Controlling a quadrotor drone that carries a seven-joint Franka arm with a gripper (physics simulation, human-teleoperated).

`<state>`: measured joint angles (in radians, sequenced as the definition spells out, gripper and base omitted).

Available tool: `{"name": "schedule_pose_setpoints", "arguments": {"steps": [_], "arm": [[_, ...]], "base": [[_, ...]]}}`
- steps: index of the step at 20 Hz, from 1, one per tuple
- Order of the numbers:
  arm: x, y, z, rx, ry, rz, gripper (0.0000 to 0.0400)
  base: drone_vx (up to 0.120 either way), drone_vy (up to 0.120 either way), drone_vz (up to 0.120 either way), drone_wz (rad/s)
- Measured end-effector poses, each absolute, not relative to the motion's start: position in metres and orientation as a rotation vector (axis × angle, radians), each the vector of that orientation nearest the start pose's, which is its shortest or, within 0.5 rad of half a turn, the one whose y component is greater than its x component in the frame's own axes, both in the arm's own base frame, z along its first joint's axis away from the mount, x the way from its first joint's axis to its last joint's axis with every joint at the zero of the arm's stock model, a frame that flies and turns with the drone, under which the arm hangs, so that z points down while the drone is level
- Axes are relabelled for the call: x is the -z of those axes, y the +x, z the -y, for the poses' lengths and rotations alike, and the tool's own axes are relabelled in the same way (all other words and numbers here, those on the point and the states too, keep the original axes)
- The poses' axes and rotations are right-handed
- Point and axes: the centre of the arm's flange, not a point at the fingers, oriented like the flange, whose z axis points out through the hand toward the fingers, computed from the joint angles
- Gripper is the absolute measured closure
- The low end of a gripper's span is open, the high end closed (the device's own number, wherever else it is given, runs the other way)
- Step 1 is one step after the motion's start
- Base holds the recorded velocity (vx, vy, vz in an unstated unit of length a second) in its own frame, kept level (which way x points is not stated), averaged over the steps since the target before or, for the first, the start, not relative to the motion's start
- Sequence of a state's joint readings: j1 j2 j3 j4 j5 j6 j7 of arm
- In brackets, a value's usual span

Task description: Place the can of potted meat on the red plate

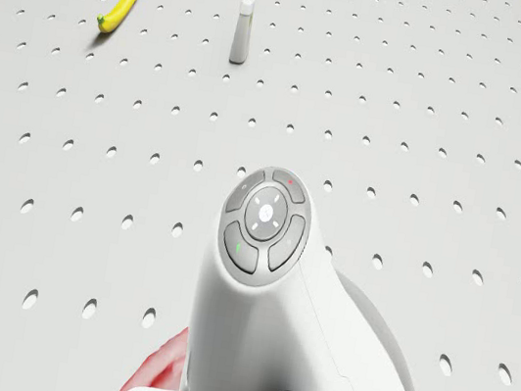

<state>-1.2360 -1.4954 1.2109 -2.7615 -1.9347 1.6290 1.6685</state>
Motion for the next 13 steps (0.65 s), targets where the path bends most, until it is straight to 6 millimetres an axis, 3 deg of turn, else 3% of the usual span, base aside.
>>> {"name": "schedule_pose_setpoints", "arguments": {"steps": [5,13], "arm": [[-0.540,0.328,-0.008,-0.787,-0.001,0.001,0.0019],[-0.527,0.328,-0.008,-0.786,0.001,0.002,0.0003]], "base": [[0.000,0.000,0.000,0.000],[0.000,0.000,0.000,0.000]]}}
